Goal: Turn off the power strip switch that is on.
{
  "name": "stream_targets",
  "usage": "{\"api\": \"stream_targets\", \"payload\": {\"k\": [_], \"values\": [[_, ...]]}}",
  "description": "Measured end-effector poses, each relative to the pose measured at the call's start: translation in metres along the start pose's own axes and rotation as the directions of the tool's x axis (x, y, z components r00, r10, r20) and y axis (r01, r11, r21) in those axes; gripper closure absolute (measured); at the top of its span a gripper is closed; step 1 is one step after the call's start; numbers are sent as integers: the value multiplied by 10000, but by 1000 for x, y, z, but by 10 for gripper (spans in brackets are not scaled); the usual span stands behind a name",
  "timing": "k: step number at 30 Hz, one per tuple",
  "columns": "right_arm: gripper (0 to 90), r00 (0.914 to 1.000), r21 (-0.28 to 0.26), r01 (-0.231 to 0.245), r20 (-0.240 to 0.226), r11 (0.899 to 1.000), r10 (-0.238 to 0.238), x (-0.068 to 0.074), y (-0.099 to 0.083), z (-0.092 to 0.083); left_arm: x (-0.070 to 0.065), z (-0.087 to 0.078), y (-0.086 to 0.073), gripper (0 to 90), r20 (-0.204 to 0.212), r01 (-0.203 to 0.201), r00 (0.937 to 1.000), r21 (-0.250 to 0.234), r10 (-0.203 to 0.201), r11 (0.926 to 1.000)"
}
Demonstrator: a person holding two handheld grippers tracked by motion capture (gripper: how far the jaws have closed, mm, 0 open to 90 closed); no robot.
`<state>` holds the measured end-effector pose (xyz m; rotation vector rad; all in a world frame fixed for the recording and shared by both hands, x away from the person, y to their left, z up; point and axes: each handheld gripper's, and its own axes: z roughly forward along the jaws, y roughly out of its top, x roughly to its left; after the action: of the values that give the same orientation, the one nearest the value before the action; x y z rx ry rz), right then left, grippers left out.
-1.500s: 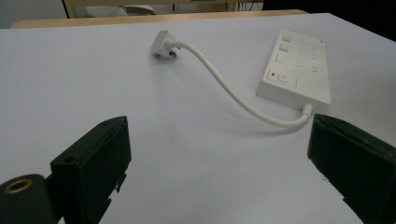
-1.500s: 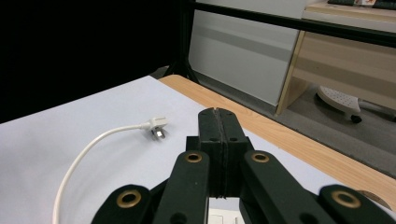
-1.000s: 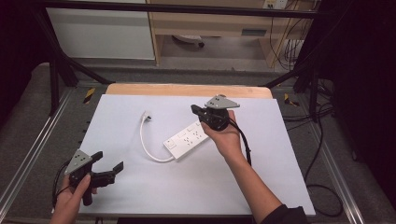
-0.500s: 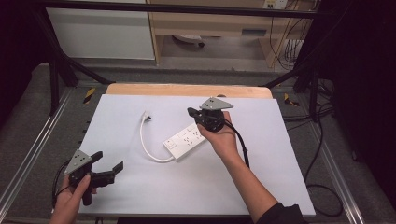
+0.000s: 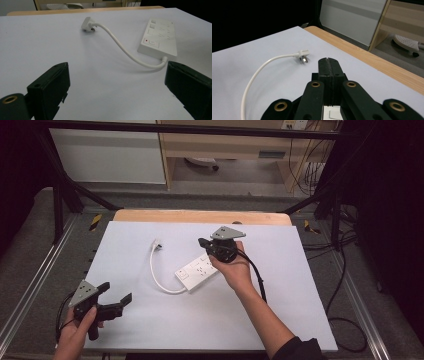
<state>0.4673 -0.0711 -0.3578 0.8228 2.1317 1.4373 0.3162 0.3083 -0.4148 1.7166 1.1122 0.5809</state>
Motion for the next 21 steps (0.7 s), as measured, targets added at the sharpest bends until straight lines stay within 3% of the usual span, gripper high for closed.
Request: {"api": "stream_targets", "payload": {"k": [21], "values": [[900, 9999, 557, 120, -121, 9984, -113, 5, -10, 15, 1, 0, 0, 60, 9, 10, 10000, -21, -10, 10000]]}}
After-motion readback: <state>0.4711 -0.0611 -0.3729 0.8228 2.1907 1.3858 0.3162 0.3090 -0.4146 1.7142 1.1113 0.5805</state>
